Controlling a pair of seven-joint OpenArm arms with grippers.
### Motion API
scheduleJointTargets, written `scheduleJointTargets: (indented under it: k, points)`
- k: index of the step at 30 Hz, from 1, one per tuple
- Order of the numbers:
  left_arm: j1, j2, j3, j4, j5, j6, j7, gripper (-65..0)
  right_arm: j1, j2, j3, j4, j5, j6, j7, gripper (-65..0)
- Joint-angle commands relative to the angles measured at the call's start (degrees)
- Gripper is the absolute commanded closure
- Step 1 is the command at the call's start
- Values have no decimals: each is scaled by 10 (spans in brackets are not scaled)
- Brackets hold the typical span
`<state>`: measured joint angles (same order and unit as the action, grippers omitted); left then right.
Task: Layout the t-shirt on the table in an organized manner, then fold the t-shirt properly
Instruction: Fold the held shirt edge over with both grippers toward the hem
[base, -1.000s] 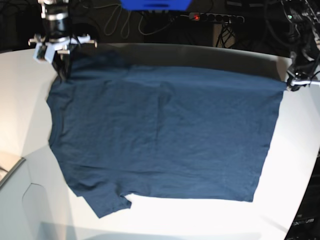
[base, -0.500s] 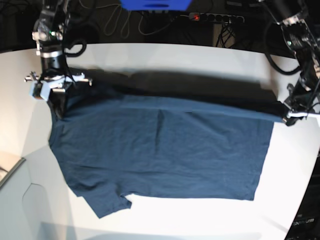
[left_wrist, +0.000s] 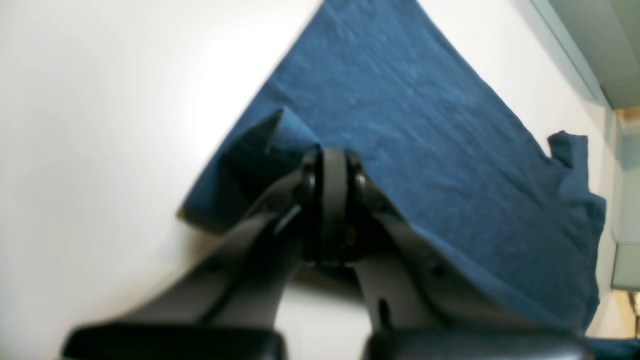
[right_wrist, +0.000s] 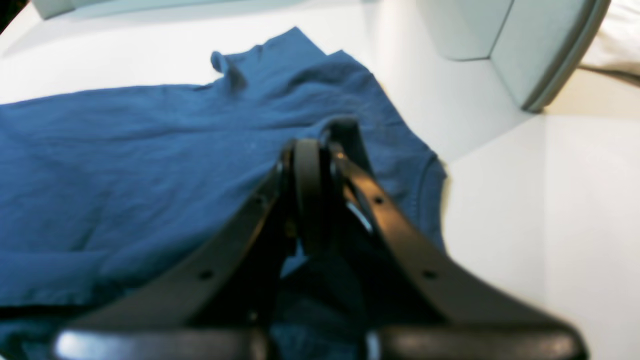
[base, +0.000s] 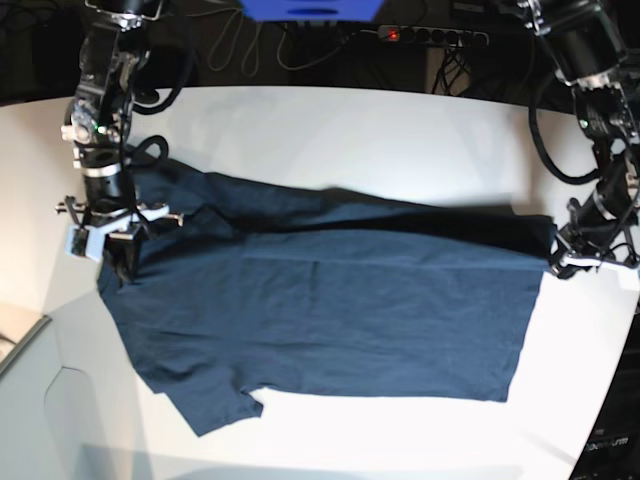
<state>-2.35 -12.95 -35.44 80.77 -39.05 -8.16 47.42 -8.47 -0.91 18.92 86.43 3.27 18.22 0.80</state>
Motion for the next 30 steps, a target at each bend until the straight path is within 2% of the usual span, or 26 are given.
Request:
scheduleJointTargets:
  k: [1,7,16,20,26,30]
  points:
    - [-17,-11,-2,-1,-6,-3,-12,0,14,10,-1,3,4,0,19,0]
    - [-56,-33,-2,-54,-6,-3,-12,0,52,46,-37,-47,4,0,19,0]
    - [-99,-38,1,-84,50,-3,-12,0,112,51,-39,-110,4,0,19,0]
    - [-106,-42,35,-123,49,-3,-14,0,125,51,-39,-135,4,0,19,0]
    - [-104,-44,101,-151,49,-3,-103,0,126,51,-45,-146,4,0,20,0]
    - [-105,-55,129,-163,49,-3,-135,0,126,51,-58,-148,4,0,20,0]
